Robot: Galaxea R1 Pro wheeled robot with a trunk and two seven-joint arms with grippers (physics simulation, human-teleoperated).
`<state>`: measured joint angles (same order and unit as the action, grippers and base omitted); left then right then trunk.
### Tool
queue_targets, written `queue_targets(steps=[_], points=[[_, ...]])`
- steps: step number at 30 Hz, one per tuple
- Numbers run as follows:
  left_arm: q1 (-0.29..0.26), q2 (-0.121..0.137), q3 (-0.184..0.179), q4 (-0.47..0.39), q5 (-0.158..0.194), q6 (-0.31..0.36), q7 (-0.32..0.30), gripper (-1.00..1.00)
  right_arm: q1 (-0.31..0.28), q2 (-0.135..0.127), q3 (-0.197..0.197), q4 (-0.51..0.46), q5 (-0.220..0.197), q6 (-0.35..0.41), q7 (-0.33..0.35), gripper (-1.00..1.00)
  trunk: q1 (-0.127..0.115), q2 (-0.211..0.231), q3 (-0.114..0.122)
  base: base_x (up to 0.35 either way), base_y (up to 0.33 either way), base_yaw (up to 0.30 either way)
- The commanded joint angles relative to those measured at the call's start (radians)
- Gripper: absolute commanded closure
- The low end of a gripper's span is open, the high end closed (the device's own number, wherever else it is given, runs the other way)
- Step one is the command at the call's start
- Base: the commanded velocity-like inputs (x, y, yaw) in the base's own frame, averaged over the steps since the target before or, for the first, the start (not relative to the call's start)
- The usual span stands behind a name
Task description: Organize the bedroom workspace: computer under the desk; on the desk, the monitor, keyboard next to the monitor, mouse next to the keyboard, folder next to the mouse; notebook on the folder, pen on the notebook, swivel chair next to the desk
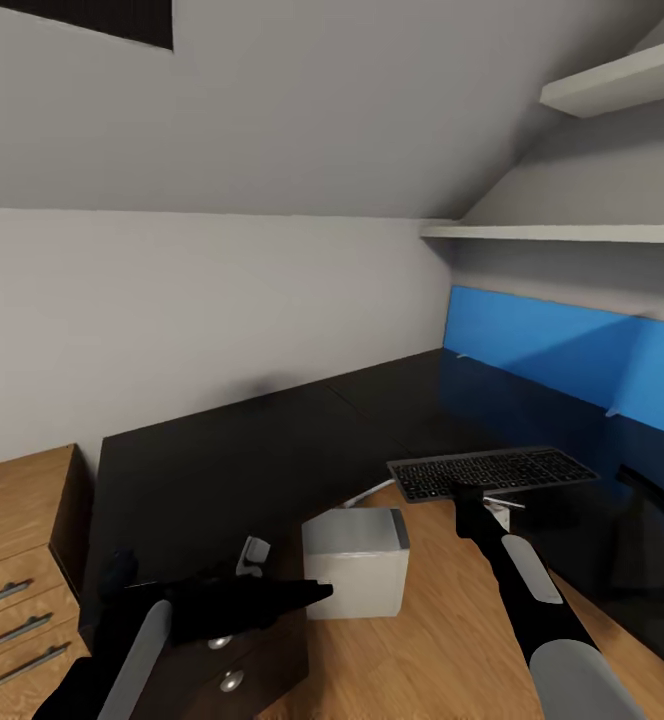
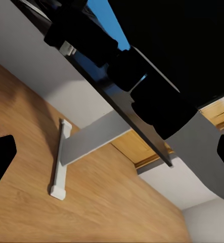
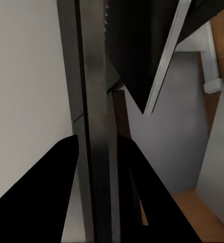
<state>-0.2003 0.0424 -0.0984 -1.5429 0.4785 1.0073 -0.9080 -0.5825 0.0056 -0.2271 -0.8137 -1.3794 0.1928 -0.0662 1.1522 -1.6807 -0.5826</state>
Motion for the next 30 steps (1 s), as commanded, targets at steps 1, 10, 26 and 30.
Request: queue_targets(steps=[1, 10, 26, 30], points=[[-0.001, 0.001, -0.001, 0.0, 0.0, 0.004, -0.002, -1.0, 0.0, 0.001, -0.003, -0.002, -0.009, 0.005, -0.007, 1.0, -0.005, 0.007, 0.002, -0.304, 0.0, 0.0], [-0.001, 0.001, -0.001, 0.0, 0.0, 0.003, -0.002, -1.0, 0.0, 0.002, 0.039, -0.002, -0.006, 0.001, 0.028, 1.0, -0.035, 0.063, 0.027, -0.311, 0.0, 0.0], [-0.001, 0.005, 0.009, 0.004, 0.002, -0.006, 0.003, -1.0, 0.0, 0.001, 0.297, -0.025, 0.0, -0.003, 0.213, 1.0, -0.035, 0.063, 0.027, -0.02, 0.0, 0.0], [-0.001, 0.005, 0.009, 0.004, -0.001, -0.007, 0.006, -1.0, 0.0, 0.0, 0.324, -0.041, -0.005, 0.0, 0.211, 1.0, -0.035, 0.063, 0.027, 0.0, 0.0, 0.0]])
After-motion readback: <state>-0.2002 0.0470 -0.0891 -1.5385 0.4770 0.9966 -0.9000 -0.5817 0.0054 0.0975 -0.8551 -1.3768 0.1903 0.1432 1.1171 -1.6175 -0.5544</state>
